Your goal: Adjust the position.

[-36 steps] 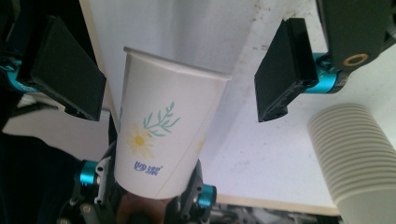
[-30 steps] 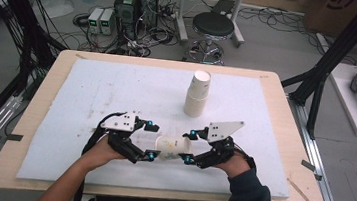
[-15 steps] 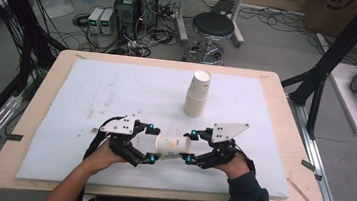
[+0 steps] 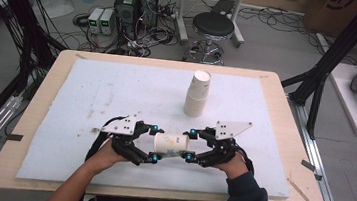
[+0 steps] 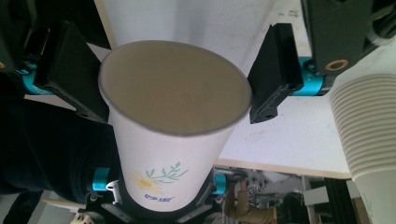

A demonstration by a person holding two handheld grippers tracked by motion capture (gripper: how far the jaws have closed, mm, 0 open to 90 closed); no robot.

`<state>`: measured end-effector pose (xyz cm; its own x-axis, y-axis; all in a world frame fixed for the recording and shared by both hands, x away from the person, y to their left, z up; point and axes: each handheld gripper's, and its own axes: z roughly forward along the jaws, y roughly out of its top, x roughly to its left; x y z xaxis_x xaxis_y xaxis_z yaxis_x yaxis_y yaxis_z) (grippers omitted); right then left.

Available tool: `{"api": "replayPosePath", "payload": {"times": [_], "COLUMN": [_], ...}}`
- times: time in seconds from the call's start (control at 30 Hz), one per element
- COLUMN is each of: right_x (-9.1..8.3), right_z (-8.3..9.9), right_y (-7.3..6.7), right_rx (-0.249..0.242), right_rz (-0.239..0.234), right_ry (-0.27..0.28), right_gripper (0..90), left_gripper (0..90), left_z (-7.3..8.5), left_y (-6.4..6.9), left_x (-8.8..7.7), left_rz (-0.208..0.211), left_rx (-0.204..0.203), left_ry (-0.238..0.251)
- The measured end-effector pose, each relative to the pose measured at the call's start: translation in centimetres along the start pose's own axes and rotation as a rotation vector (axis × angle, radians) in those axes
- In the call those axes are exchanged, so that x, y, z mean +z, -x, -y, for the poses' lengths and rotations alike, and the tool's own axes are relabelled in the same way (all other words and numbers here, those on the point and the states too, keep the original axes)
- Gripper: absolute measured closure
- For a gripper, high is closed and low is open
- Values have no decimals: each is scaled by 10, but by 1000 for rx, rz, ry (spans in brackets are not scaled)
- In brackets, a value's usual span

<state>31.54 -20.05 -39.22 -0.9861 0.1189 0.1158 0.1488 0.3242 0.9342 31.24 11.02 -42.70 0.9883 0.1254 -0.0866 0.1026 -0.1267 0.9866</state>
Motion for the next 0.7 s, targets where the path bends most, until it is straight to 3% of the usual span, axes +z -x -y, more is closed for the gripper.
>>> {"api": "replayPosePath", "payload": {"times": [0.1,0.27,0.53,0.57,0.63,0.7], "right_x": [0,1,2,3,3,3], "right_z": [2,3,3,2,1,-1], "right_y": [2,4,2,2,1,3], "right_rx": [24,43,47,42,68,106], "right_rz": [-13,-28,-28,-23,18,34], "right_ry": [22,28,10,9,13,2], "right_gripper": [375,376,372,356,175,160], "left_gripper": [261,298,346,346,345,345], "left_z": [0,-3,-4,-4,-4,-7], "left_y": [0,-2,-2,-2,-2,-3], "left_x": [-1,-7,-10,-10,-11,-13], "left_rz": [3,14,19,22,22,15], "left_rx": [4,6,0,-8,-16,-30], "left_ry": [9,70,59,59,56,30]}}
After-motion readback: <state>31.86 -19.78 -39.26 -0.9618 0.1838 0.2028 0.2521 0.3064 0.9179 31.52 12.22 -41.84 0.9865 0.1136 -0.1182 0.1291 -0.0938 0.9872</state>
